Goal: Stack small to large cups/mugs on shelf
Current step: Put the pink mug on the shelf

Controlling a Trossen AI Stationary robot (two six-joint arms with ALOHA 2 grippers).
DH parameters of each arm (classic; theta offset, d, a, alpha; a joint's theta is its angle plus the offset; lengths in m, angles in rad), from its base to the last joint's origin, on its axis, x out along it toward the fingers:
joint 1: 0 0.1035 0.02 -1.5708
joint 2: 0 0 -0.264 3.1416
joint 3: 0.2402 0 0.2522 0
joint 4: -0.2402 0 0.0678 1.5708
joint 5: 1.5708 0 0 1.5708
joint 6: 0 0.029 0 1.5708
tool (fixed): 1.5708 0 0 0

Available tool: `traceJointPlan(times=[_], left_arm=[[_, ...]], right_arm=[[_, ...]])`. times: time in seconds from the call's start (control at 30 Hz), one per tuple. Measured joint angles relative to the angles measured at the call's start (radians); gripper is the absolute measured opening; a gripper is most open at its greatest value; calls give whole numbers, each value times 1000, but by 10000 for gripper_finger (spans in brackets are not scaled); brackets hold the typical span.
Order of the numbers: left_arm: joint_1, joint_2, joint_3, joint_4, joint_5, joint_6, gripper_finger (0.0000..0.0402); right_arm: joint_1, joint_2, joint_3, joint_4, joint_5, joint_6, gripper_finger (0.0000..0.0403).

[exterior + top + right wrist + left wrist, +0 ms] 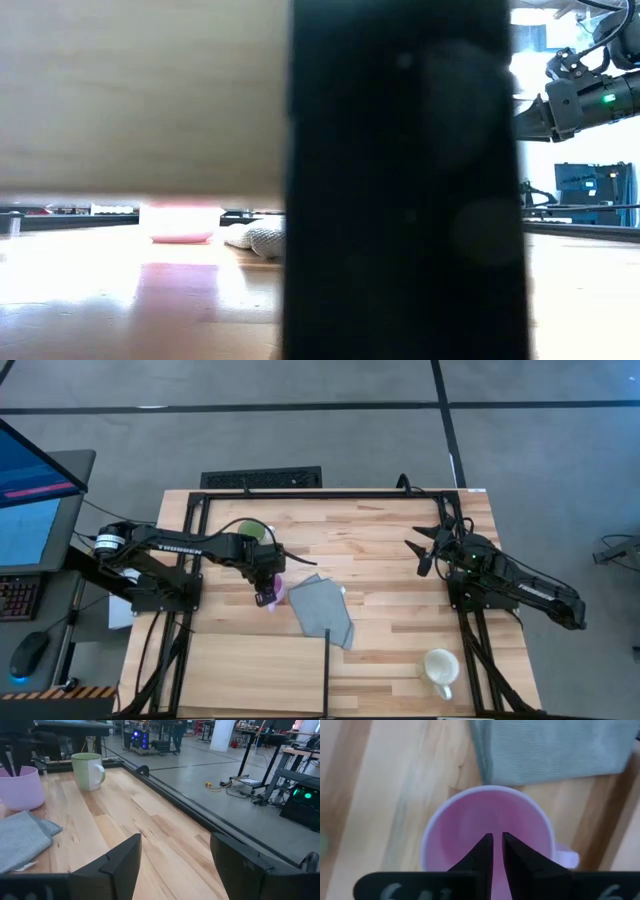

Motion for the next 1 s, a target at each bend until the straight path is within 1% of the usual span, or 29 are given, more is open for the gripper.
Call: traceJointPlan(times=[0.1,0.27,0.4,0.57,0.87,1.0], left_arm=[[0,0,0,0,29,-1,29],[0,0,0,5,31,-69,29],[-5,0,0,44,33,-75,29],[-20,0,0,58,81,-79,29],[-46,0,0,52,80,-137,29],[-48,0,0,13,82,-185,29]], right_arm=[[0,0,0,0,0,0,260],[0,0,0,0,0,0,260],[0,0,0,0,0,0,260],[0,0,0,0,0,1,260],[0,0,0,0,0,1,260],[0,0,0,0,0,1,260]])
